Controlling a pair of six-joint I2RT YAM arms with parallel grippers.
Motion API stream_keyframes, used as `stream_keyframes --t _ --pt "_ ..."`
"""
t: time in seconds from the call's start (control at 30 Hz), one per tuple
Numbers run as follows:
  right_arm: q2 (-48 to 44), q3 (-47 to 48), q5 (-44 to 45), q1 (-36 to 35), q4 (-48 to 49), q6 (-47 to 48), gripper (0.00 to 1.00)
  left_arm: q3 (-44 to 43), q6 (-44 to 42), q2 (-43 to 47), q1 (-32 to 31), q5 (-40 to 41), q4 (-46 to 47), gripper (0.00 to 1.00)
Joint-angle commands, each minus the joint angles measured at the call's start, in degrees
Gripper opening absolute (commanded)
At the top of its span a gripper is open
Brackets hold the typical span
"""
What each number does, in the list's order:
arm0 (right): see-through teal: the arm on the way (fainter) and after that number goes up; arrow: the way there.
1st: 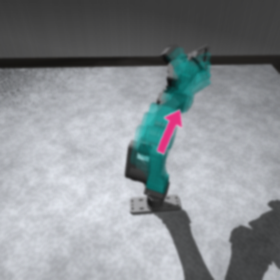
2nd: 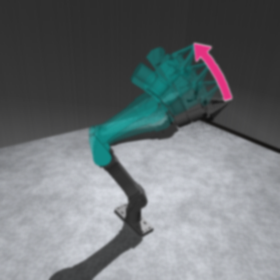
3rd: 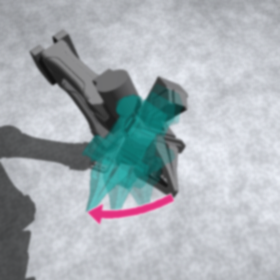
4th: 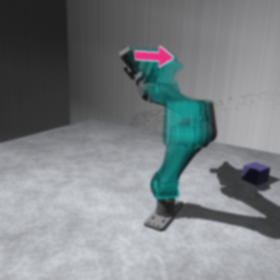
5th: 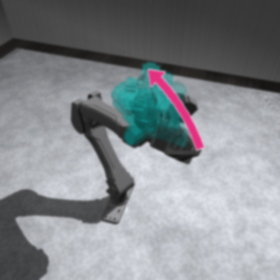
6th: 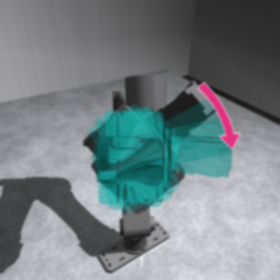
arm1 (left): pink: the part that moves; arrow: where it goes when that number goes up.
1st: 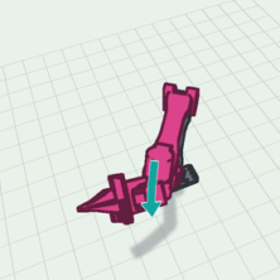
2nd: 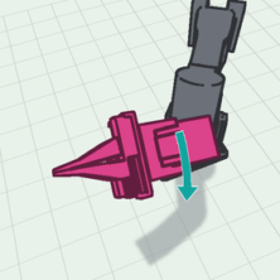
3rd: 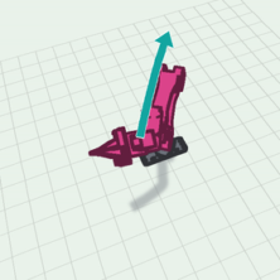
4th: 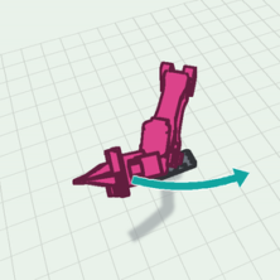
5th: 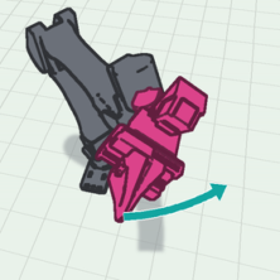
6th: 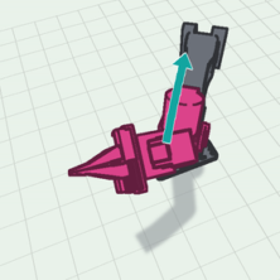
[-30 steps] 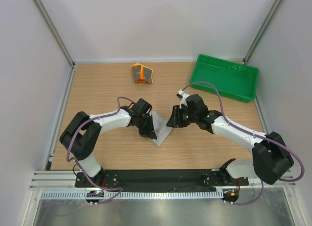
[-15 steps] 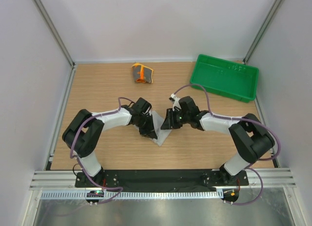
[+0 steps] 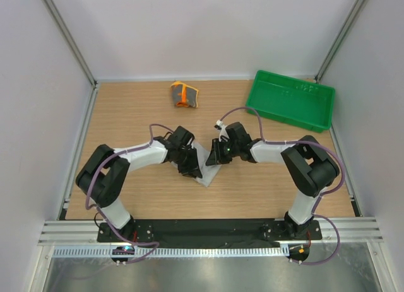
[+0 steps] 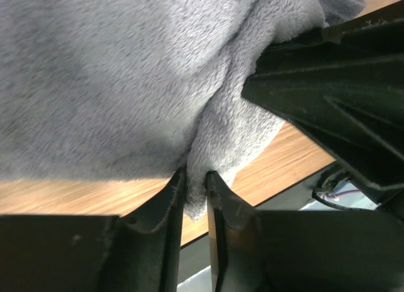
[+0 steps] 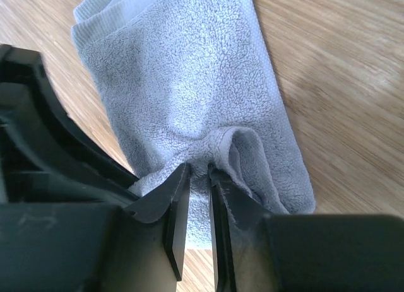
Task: Roll the towels
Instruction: Roll the towel
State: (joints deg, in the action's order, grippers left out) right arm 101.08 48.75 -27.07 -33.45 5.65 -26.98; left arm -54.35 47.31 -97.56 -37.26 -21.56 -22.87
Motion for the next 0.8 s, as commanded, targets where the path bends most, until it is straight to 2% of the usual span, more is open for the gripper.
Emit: stream_keyframes --t 0.0,0.1,0.2,0.27,0.37,0.57,0.77 --pt "1.84 0.29 6.41 0.49 -1.17 1.23 0.25 2.22 -2.04 4.39 0.34 5.12 -2.26 0.24" --pt "1.93 0.2 6.42 0.23 -1.87 1.23 0.25 3.54 -2.83 8.42 0.17 11.0 -5.24 0.29" --pt "1.67 0.29 6.94 -0.56 -2.75 1.58 0.25 3.64 -3.97 14.14 -2.63 24.85 -10.42 0.34" --pt "1.58 0.47 7.21 -0.91 -3.1 1.49 0.25 1.79 -4.5 17.56 -7.62 36.25 -14.54 0.38" --pt "1.58 1.08 7.56 -1.79 -3.89 1.49 0.25 0.21 -5.21 20.12 -13.26 42.81 -15.36 0.41" --pt "1.4 1.96 8.35 -2.58 -4.95 1.14 0.25 -1.2 -8.81 19.6 -21.53 45.47 -8.96 0.43" --pt "1.84 2.14 8.35 -2.67 -5.3 1.41 0.24 -1.99 -12.68 15.38 -26.02 47.05 -1.66 0.46"
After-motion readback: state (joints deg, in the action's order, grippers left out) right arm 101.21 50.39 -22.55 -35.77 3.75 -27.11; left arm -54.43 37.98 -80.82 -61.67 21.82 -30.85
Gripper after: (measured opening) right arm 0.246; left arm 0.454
